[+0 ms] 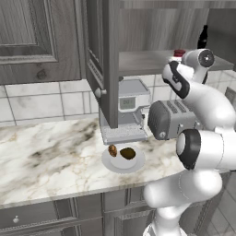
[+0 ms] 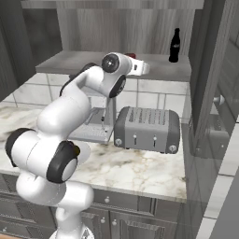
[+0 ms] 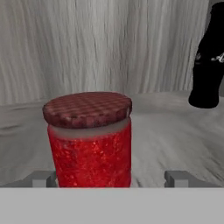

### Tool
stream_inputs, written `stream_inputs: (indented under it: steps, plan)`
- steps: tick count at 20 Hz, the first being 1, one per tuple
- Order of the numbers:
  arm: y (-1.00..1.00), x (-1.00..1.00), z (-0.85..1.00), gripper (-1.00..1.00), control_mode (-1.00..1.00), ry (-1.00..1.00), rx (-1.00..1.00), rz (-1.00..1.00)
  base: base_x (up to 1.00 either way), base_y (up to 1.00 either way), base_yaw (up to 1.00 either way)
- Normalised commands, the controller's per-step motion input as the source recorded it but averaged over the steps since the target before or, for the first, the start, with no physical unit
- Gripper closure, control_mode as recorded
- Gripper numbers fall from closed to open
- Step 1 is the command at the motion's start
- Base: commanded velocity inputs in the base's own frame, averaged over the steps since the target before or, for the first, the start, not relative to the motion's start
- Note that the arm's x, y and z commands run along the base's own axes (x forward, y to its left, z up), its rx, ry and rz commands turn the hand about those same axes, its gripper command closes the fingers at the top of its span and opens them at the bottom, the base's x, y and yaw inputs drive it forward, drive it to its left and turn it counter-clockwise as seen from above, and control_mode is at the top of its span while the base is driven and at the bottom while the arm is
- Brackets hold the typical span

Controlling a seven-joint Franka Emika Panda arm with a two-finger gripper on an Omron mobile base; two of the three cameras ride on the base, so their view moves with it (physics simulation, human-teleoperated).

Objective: Pick the avocado and bread from the counter and place them on the plate. Then pick the jam from the cabinet and place it next to the plate. Lastly close the cabinet door.

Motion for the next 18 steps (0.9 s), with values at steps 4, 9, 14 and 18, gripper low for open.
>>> stream_inputs:
  steps: [4,9,14,18]
  plan:
    - [-0.13,0.48,-0.13,-1.0,-1.0,0.0,0.0,0.0,0.0,0.0,0.0]
    - [-0.07,0.46,0.0,-1.0,-1.0,0.0,0.02,0.0,0.0,0.0,0.0]
    - [0.0,0.15,0.0,1.0,-1.0,0.01,0.0,0.0,0.0,0.0,0.0]
    - [0.0,-0.37,0.29,1.0,-1.0,0.01,0.01,0.0,0.0,0.0,0.0]
